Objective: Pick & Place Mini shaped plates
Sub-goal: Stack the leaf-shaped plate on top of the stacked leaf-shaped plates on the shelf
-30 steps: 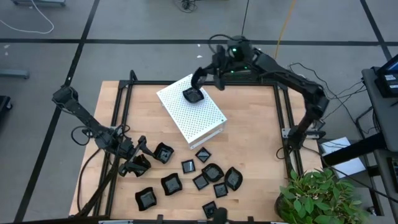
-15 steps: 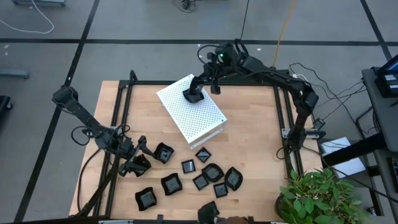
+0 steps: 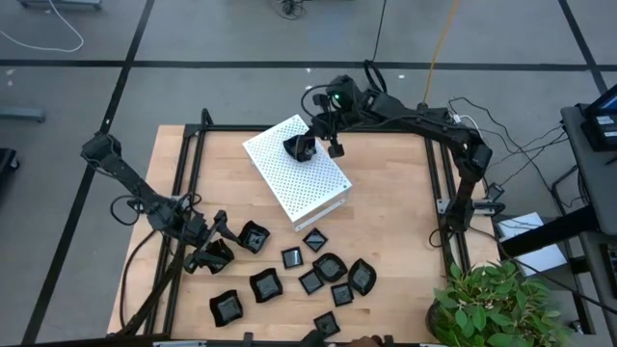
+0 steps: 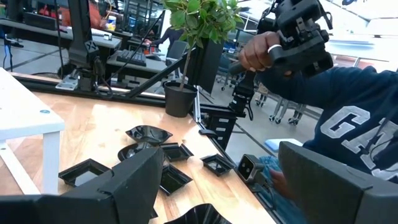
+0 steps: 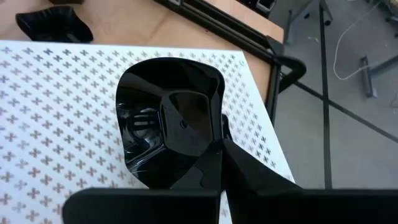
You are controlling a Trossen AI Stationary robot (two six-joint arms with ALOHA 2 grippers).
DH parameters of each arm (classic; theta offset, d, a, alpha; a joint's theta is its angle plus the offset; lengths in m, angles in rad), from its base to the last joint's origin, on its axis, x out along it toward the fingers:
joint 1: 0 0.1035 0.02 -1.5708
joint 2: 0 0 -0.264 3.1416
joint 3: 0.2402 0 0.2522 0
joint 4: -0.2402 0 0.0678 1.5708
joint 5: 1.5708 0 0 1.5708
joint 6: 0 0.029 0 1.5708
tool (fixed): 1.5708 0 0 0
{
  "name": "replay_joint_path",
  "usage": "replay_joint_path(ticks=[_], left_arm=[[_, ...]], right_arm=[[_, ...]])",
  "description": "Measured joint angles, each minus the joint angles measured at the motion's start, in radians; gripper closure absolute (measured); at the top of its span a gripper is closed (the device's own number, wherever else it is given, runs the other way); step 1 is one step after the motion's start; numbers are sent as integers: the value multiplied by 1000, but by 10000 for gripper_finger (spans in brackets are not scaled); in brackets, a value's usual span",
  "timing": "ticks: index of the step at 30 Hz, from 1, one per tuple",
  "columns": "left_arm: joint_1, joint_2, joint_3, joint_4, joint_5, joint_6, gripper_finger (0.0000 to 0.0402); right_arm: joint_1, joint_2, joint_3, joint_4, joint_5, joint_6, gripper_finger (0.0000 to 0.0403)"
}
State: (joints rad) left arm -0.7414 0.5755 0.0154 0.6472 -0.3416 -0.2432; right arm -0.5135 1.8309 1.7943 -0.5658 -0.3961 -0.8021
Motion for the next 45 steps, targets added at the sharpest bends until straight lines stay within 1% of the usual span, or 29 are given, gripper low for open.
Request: replay_joint_path(ticks=[7, 10, 14, 20, 26, 28, 32, 36, 40, 45], left_arm=[[0, 0, 0, 0, 0, 0, 78], [0, 0, 0, 0, 0, 0, 78], [0, 0, 0, 0, 0, 0, 78], [0, 0, 0, 0, 0, 0, 78], [0, 0, 0, 0, 0, 0, 78], [0, 0, 0, 0, 0, 0, 78], [0, 0, 0, 0, 0, 0, 78], [0, 0, 0, 0, 0, 0, 78], [0, 0, 0, 0, 0, 0, 78], [0, 0, 0, 0, 0, 0, 78]], right_arm=[[0, 0, 0, 16, 24, -40, 399], [1, 0, 0, 31, 58, -44, 386], [-2, 0, -8, 38, 60, -48, 366], [-2, 0, -66, 111, 65, -51, 337], [12, 0, -96, 153, 144, -39, 319], [21, 0, -95, 161, 170, 9, 317], [49, -3, -95, 145, 235, 166, 318], [95, -45, -95, 54, 238, 258, 317], [171, -92, -95, -74, 240, 320, 317], [295, -150, -95, -181, 241, 421, 316]])
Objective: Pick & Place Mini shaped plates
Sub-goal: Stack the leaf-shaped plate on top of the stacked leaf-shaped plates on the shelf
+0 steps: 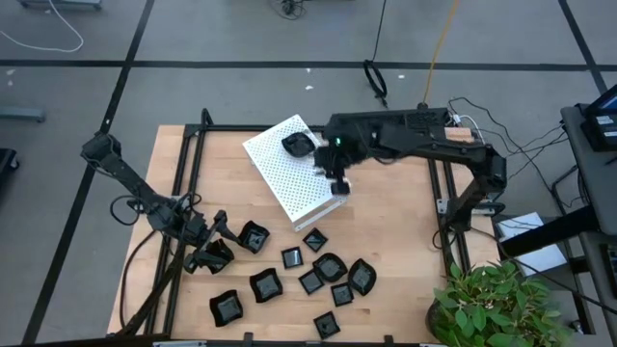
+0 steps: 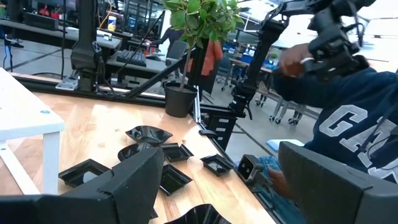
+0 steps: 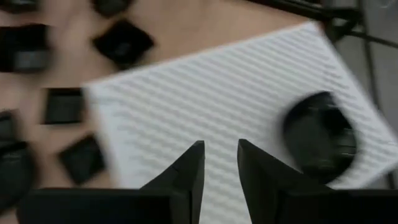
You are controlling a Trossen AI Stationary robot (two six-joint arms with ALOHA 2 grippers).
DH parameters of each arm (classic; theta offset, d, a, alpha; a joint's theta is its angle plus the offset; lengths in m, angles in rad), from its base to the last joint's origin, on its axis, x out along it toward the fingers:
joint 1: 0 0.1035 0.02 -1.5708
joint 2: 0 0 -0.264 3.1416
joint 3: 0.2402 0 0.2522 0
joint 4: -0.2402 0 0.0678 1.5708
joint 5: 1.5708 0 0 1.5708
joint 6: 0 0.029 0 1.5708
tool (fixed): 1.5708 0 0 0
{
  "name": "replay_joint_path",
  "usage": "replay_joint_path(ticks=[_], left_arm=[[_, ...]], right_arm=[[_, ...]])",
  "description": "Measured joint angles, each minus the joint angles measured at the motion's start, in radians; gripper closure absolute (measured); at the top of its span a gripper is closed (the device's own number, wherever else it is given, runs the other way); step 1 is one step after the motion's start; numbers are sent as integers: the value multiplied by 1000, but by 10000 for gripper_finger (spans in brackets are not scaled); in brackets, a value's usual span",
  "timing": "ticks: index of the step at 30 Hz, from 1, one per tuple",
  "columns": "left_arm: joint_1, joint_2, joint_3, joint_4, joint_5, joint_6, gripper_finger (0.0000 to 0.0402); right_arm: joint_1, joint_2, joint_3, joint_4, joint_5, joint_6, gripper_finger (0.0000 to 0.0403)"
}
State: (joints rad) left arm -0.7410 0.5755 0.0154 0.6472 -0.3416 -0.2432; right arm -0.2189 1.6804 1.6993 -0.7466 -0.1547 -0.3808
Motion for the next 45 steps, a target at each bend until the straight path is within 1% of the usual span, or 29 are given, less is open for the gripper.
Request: replay_joint_path(ticks=[3, 6, 9, 12, 16, 19, 21, 23, 26, 30, 33, 39, 45], left_arm=[[0, 0, 0, 0, 0, 0, 78], [0, 0, 0, 0, 0, 0, 78], [0, 0, 0, 0, 0, 0, 78], [0, 0, 0, 0, 0, 0, 78], [0, 0, 0, 0, 0, 0, 78], [0, 0, 0, 0, 0, 0, 78], [0, 0, 0, 0, 0, 0, 78], [0, 0, 0, 0, 0, 0, 78], [0, 0, 0, 0, 0, 0, 78], [0, 0, 0, 0, 0, 0, 78], [0, 0, 0, 0, 0, 0, 78], [0, 0, 0, 0, 0, 0, 78], [0, 0, 0, 0, 0, 0, 78]], right_arm=[[82, -22, 0, -70, 1, 73, 304], [174, -38, 0, -152, 27, 196, 279], [274, -36, 0, -252, 85, 395, 250], [374, -35, -8, -346, 127, 624, 231], [492, -39, -90, -359, 179, 911, 223], [565, -55, -175, -345, 181, 1115, 226], [604, -59, -238, -316, 190, 1222, 230], [637, -56, -309, -278, 224, 1311, 235], [661, -59, -424, -149, 264, 1407, 241], [679, -57, -572, 45, 262, 1493, 246], [689, -58, -660, 153, 252, 1529, 248], [700, -58, -737, 175, 176, 1592, 248], [728, -58, -744, 186, 138, 1620, 248]])
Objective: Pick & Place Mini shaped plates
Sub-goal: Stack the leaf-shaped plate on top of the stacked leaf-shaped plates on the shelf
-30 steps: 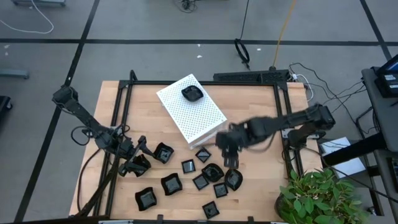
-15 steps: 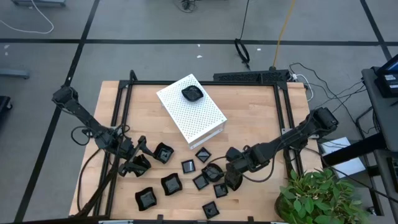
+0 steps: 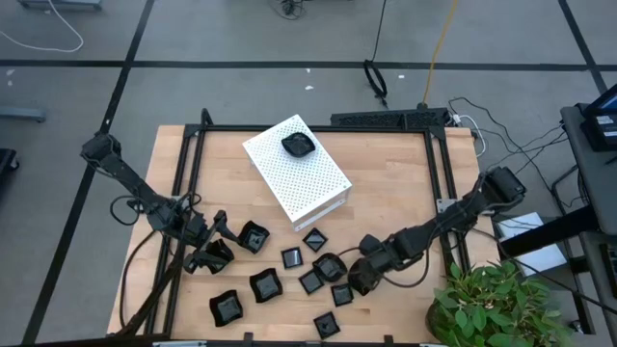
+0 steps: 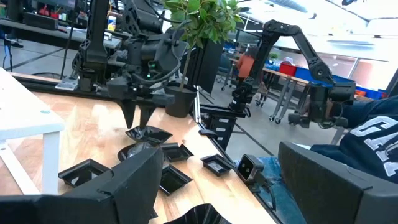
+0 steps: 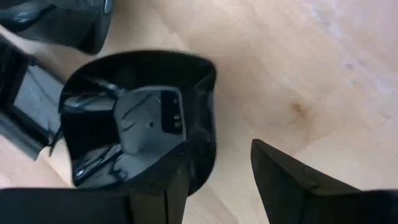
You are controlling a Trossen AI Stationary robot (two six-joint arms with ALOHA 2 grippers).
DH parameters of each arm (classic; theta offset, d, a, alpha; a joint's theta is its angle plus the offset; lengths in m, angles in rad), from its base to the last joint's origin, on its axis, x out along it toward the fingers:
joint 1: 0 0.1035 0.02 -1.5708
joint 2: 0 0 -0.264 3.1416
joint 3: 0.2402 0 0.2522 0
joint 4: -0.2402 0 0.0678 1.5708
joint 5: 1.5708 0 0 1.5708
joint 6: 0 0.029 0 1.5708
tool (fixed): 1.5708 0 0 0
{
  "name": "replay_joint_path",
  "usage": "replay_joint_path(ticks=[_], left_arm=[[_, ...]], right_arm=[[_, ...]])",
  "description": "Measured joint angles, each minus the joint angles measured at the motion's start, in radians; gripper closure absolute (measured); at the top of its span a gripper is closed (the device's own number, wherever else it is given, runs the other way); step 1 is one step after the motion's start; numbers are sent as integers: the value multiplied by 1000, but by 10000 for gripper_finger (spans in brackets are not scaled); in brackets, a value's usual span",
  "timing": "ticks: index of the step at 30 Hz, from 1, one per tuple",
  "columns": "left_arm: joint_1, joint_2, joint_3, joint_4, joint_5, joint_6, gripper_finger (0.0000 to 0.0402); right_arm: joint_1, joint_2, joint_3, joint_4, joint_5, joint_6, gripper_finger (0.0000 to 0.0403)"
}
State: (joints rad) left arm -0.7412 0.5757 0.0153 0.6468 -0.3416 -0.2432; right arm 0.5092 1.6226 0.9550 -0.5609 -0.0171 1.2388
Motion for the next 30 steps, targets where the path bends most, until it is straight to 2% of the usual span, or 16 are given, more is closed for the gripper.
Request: replay_joint_path(ticks=[6, 12, 17, 22, 30], left_arm=[[0, 0, 0, 0, 0, 0, 78], [0, 0, 0, 0, 0, 0, 78], [0, 0, 0, 0, 0, 0, 78], [0, 0, 0, 0, 0, 0, 78], [0, 0, 0, 0, 0, 0, 78]], right_arm=[[54, 0, 0, 35, -7, 93, 248], [94, 0, 0, 34, 88, 164, 248], [108, 0, 0, 35, 121, 182, 250], [108, 0, -5, 39, 126, 176, 276], [108, 0, -52, 65, 125, 179, 343]])
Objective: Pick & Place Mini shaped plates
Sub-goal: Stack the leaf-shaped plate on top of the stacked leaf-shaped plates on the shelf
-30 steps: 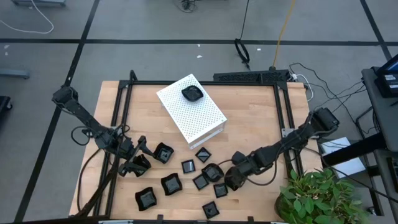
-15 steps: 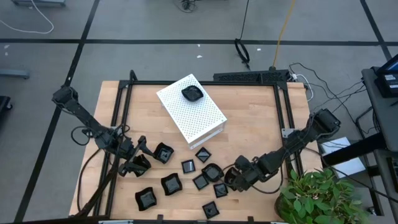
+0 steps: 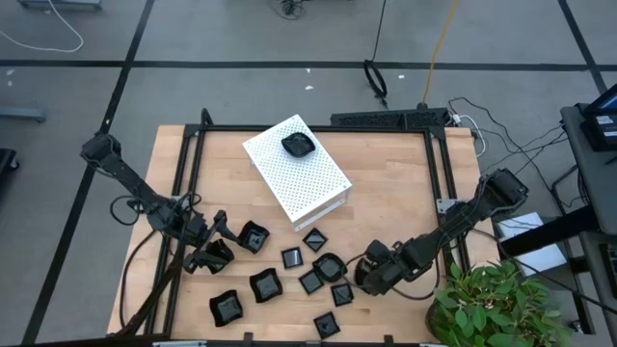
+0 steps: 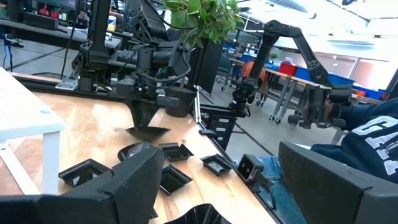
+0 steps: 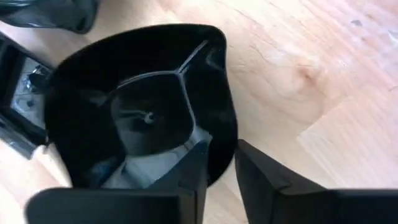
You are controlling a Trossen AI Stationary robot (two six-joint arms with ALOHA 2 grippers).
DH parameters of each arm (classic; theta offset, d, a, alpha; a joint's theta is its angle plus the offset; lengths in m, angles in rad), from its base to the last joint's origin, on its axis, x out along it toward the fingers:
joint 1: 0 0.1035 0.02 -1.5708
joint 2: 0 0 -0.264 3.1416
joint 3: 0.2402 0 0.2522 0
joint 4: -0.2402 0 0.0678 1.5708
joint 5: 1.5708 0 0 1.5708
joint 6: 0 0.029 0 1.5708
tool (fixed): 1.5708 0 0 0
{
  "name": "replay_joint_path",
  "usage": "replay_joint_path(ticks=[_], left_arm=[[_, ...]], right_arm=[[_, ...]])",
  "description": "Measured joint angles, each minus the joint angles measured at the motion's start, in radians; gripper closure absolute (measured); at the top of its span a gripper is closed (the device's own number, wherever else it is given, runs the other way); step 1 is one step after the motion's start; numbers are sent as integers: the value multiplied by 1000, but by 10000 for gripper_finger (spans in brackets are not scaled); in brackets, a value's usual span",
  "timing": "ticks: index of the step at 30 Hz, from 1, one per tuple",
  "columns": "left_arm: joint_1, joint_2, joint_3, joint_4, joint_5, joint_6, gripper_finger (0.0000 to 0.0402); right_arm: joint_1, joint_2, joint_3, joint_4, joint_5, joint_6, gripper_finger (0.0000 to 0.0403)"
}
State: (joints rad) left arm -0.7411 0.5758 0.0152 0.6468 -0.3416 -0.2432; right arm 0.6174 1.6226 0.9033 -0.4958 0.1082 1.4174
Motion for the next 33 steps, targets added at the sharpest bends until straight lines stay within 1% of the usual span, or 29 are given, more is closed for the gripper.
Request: replay_joint_path(ticks=[7, 13, 17, 21, 25, 29, 31, 33], left_arm=[[0, 0, 0, 0, 0, 0, 78], [0, 0, 0, 0, 0, 0, 78], [0, 0, 0, 0, 0, 0, 78], [0, 0, 0, 0, 0, 0, 78], [0, 0, 0, 0, 0, 0, 78], [0, 0, 0, 0, 0, 0, 78], [0, 0, 0, 0, 0, 0, 78], [0, 0, 0, 0, 0, 0, 78]], right_arm=[[-15, 0, -21, 80, 7, -86, 397], [-42, -11, -22, 104, 58, -201, 401], [-58, -69, -24, 96, 108, -254, 402], [-67, -164, -24, 100, 179, -319, 402], [-70, -260, -24, 119, 316, -436, 402], [-100, -342, -24, 185, 431, -617, 402], [-135, -377, -24, 233, 464, -714, 402], [-184, -405, -23, 283, 468, -811, 402]])
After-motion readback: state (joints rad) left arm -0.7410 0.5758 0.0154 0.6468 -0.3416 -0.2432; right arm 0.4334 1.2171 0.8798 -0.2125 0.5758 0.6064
